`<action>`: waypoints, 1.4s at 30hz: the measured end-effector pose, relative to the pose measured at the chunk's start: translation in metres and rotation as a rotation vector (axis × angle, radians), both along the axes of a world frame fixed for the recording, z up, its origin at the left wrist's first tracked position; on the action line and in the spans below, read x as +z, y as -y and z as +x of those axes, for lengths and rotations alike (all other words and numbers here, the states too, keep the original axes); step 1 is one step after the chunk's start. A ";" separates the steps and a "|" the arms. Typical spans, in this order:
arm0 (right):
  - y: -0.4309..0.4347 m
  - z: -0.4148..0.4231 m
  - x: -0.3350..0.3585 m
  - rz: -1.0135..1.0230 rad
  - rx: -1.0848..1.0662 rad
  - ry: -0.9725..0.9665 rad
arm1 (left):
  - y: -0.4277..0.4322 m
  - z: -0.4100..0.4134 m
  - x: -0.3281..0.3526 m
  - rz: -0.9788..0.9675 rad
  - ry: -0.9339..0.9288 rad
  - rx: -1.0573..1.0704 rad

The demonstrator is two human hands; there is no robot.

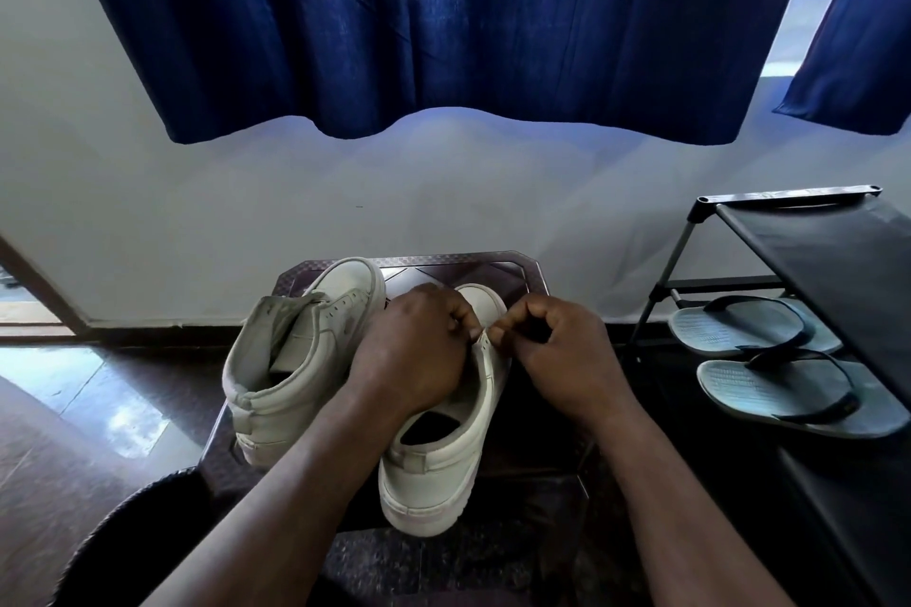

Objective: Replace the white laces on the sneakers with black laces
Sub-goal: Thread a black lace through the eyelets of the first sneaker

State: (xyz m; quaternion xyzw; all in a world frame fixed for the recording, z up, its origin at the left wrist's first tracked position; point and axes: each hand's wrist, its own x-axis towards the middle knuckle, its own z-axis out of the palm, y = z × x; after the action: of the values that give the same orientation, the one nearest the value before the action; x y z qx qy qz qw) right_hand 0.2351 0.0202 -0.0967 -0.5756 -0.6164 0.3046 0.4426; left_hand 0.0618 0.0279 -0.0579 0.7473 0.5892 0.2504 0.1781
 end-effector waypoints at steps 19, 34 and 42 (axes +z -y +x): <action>-0.011 -0.020 0.004 -0.013 -0.028 -0.010 | 0.000 -0.018 0.006 -0.245 0.504 0.148; -0.015 -0.035 0.009 0.130 -0.030 -0.473 | 0.017 -0.034 0.021 -0.185 0.020 0.165; -0.020 -0.035 0.007 0.031 -0.097 -0.041 | 0.021 -0.025 0.015 -0.142 0.102 0.215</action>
State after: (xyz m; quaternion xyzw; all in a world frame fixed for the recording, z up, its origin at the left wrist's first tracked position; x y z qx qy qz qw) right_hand 0.2002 0.0399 -0.0901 -0.5916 -0.5832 0.2848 0.4783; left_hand 0.0368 0.0074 -0.0429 0.6517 0.6721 0.2636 0.2323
